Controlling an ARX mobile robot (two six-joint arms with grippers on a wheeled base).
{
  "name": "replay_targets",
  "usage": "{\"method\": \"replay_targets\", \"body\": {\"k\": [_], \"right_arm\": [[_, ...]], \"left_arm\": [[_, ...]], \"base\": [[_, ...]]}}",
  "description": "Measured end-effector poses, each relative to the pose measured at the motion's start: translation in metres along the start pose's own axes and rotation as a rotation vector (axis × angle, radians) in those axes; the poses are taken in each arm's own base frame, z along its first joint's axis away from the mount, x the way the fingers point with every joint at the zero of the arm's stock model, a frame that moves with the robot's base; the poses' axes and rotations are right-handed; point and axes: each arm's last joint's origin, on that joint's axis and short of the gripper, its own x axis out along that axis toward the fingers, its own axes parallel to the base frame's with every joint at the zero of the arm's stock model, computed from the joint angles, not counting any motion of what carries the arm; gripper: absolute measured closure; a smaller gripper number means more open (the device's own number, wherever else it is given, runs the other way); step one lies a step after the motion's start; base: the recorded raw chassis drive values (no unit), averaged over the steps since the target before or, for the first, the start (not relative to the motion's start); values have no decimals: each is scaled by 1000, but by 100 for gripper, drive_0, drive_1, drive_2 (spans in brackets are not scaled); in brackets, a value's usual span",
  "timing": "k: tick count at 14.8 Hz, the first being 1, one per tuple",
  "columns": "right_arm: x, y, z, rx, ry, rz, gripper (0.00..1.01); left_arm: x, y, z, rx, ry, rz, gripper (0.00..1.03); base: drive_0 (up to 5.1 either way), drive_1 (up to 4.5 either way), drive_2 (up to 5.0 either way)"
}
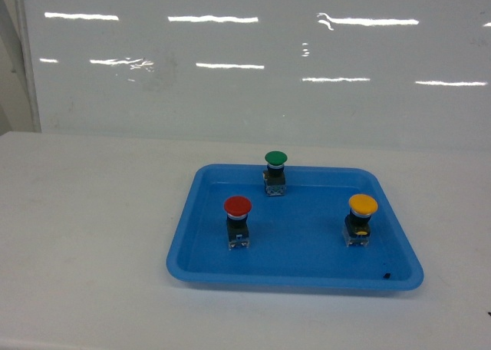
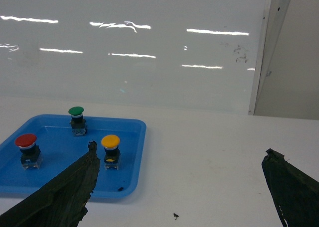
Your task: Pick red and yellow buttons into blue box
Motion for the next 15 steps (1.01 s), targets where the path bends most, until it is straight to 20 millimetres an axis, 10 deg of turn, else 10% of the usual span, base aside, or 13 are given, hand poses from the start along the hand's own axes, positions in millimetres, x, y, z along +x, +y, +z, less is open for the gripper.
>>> {"method": "replay_targets", "body": {"k": [10, 15], "right_arm": [[1, 0, 1, 0, -7, 0, 3], [45, 9, 17, 6, 12, 41, 3]], "left_arm": [[0, 1, 1, 0, -12, 1, 5], [44, 22, 11, 63, -8, 22, 5]], "base": [[0, 0, 0], [0, 0, 0]]}}
